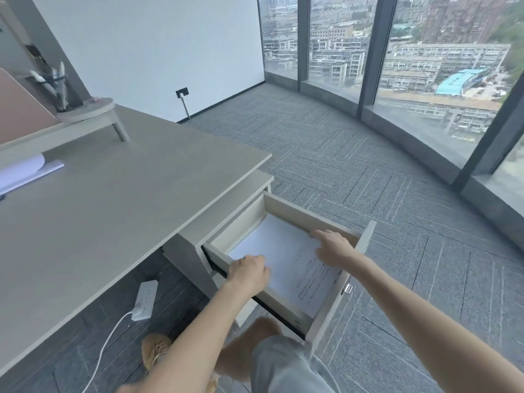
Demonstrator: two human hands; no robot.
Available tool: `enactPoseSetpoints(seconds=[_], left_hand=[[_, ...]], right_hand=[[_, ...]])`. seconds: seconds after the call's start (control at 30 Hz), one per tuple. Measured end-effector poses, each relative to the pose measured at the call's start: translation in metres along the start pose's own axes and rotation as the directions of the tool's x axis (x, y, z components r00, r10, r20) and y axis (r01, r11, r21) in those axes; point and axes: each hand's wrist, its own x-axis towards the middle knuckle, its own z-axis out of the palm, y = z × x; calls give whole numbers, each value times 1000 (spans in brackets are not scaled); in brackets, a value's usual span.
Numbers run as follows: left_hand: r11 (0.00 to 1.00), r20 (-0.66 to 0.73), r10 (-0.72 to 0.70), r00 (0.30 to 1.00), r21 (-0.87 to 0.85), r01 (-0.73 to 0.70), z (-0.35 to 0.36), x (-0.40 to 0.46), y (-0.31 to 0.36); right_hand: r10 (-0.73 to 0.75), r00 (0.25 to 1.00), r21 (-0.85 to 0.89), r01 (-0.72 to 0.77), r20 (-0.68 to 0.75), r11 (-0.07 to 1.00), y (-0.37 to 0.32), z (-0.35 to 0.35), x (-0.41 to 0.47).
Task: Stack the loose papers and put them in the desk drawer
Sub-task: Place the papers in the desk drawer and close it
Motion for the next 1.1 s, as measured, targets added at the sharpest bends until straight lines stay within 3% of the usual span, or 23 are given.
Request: enactPoseSetpoints(seconds=[0.17, 0.3, 0.43, 0.57, 0.7, 0.97, 1.1], left_hand=[[998, -6, -32, 999, -45, 32, -12, -25, 2], [995, -8, -43, 999, -91, 42, -18, -42, 8], [995, -11, -40, 999, -91, 39, -23, -46, 8], [996, -13, -37, 999, -80, 36, -31, -36, -6], [999, -85, -20, 996, -48, 16, -46, -16, -28], [992, -335, 65, 940, -76, -96, -83, 39, -84], [1000, -254, -12, 967, 19, 18, -99, 56, -115]], right_hand=[[-36, 985, 40, 43, -168, 998, 16, -3, -55], [24, 961, 126, 11, -277, 992, 34, 3, -92], [148, 978, 359, -86, -148, 929, 44, 6, -110], [153, 987, 569, -101, -45, 816, 44, 12, -108], [170, 985, 646, -119, -17, 754, 40, 15, -97], [67, 998, 724, -60, 19, 687, 12, 27, -56], [48, 996, 773, -90, 76, 628, -3, 38, -26]])
